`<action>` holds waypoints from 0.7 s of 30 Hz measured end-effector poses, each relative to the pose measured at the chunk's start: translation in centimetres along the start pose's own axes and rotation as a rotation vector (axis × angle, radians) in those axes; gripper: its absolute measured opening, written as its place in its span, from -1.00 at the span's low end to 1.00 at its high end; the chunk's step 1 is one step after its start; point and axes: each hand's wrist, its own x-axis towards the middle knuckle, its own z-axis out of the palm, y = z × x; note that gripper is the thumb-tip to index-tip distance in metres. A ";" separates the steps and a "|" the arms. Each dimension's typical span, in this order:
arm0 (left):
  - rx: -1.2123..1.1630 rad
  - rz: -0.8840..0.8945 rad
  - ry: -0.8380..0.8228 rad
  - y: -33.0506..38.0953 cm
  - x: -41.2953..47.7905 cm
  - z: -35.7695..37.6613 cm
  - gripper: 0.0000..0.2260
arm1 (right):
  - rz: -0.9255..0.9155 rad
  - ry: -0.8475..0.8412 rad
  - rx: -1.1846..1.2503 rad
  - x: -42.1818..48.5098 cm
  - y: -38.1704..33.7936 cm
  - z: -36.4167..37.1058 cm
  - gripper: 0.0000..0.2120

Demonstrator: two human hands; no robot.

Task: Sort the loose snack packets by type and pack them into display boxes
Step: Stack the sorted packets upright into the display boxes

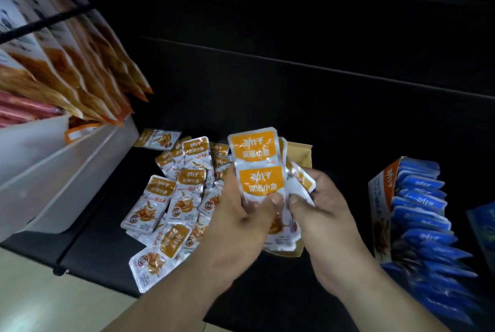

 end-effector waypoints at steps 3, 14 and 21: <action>-0.008 0.001 -0.008 -0.6 0.2 0.2 -0.68 | 0.007 -0.044 0.082 0.2 -0.5 -0.4 -0.57; 0.230 0.124 -0.144 -0.6 1.7 1.1 -0.46 | -0.080 -0.023 -0.017 0.0 -2.1 0.5 -0.60; 0.367 0.153 -0.291 -0.5 5.7 1.5 -0.46 | -0.172 0.038 -0.349 3.2 -3.1 -3.0 -0.45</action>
